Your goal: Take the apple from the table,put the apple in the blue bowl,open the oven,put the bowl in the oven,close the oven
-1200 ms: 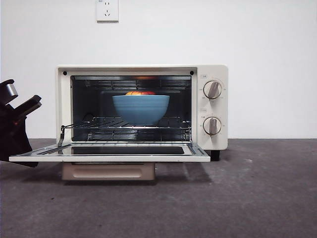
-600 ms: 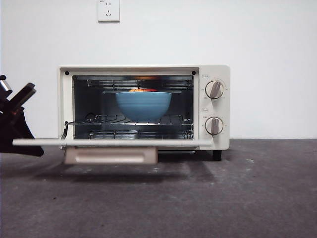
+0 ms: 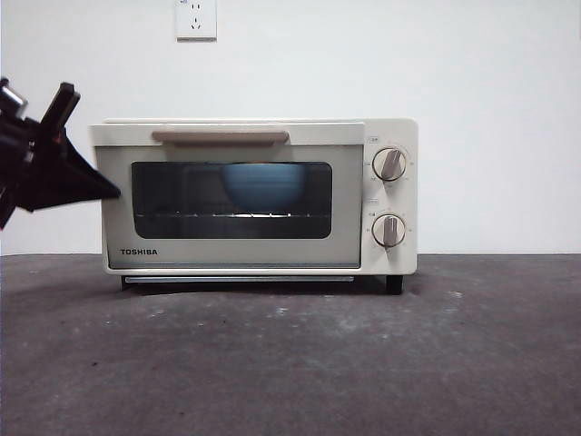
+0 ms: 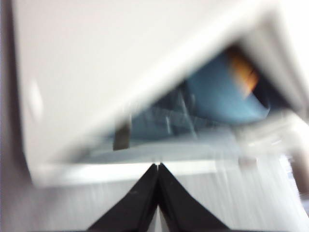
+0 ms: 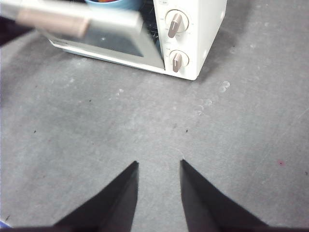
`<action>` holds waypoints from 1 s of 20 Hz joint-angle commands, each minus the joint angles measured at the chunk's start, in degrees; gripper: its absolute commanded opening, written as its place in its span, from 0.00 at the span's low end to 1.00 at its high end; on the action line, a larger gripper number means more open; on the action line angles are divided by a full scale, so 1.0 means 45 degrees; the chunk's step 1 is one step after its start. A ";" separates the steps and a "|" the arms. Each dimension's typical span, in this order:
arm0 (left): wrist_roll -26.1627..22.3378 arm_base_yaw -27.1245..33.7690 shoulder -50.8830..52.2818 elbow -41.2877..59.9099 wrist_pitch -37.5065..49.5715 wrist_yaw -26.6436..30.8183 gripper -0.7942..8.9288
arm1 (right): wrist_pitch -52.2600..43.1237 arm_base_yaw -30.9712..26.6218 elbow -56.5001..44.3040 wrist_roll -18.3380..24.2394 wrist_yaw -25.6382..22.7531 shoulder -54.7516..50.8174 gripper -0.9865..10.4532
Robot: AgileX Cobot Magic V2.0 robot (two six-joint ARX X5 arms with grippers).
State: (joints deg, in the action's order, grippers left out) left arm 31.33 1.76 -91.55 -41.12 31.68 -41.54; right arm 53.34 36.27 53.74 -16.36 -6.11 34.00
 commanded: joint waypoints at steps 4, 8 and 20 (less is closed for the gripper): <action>0.0627 0.0044 -0.0102 -0.0214 0.0821 0.0180 0.09 | -0.0039 0.0083 0.0039 -0.0272 -0.0029 0.0063 0.21; 0.0447 -0.0146 0.0291 -0.0214 0.0112 0.0039 0.09 | -0.0044 0.0083 0.0034 -0.0228 -0.0029 0.0063 0.21; -0.3167 -0.1632 0.4857 -0.0214 -0.5838 0.2788 0.09 | -0.1035 0.0083 -0.0112 0.0563 0.0092 0.0073 0.21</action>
State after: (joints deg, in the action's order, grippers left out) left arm 21.91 -5.19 -70.72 -41.23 6.59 -30.00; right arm 49.71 36.27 53.04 -14.85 -5.87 34.00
